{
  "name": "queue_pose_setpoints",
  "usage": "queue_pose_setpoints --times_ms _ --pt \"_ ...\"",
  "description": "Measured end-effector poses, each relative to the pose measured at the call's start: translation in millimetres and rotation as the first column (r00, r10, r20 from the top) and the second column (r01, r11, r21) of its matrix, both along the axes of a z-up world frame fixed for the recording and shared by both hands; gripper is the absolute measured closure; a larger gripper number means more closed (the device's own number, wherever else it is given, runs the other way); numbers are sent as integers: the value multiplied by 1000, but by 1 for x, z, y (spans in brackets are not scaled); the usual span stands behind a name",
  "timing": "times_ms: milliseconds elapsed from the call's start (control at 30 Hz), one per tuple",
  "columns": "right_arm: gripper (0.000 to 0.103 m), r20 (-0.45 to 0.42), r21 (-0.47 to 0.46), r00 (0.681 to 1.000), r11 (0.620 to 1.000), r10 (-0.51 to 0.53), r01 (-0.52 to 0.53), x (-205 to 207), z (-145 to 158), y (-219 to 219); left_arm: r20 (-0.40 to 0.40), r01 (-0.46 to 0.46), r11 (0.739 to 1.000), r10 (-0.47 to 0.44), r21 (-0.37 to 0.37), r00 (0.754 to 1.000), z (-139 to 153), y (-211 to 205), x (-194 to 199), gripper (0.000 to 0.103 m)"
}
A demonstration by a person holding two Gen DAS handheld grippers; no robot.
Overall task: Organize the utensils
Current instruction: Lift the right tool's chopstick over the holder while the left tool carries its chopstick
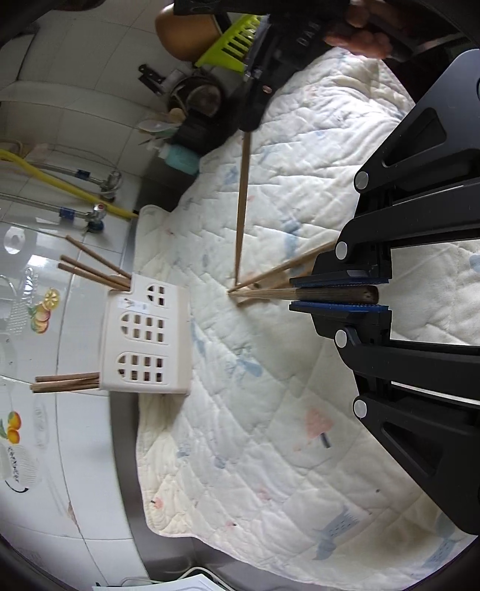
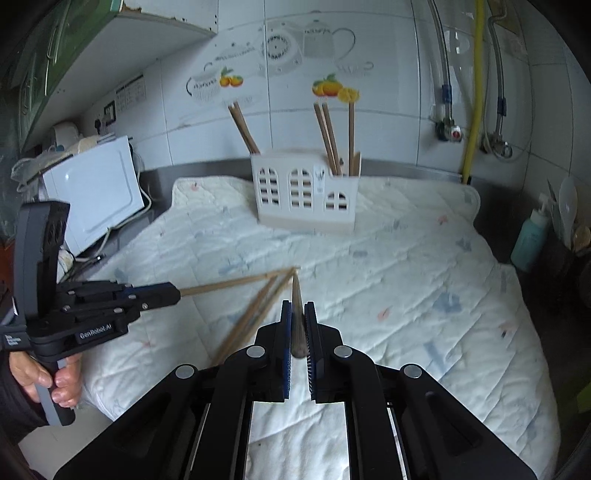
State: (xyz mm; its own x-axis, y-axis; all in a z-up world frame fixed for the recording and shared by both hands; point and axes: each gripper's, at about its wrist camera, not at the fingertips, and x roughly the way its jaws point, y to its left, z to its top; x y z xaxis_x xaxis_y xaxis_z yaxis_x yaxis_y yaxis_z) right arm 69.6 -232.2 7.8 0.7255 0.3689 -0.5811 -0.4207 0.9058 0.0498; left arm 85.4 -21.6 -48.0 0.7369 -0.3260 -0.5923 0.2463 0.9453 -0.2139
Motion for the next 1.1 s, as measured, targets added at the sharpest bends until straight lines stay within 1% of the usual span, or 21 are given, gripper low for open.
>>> queue_pose_setpoints --times_ms 233,300,400,567,600,700,900,1033,1100 --pt "97 56 26 998 1000 15 -17 23 52 -8 33 -7 1000 7 -2 999 21 7 13 98" --pt "97 67 20 998 1000 18 -20 34 69 -10 41 0 1000 1 -3 999 29 8 19 98" --pt "97 99 -3 995 1000 12 -11 52 93 -13 66 4 1000 -5 19 998 41 8 25 98" --pt "97 137 -18 991 1000 4 -1 91 128 -15 92 9 1000 -11 20 996 58 11 35 98" --pt "97 145 -30 989 1000 -1 5 99 133 -14 96 6 1000 -8 24 995 61 12 38 98" --pt "97 158 -28 987 999 -12 17 124 147 -13 105 8 1000 -10 25 994 68 14 44 98" --pt "97 202 -1 979 999 -32 33 171 173 -4 122 1 999 -5 34 993 80 17 60 98" --pt "97 197 10 980 999 -36 34 200 178 4 139 -3 1000 -1 29 990 92 19 69 98" --pt "97 195 19 980 999 -31 28 213 176 8 159 -8 999 1 39 987 101 19 74 98"
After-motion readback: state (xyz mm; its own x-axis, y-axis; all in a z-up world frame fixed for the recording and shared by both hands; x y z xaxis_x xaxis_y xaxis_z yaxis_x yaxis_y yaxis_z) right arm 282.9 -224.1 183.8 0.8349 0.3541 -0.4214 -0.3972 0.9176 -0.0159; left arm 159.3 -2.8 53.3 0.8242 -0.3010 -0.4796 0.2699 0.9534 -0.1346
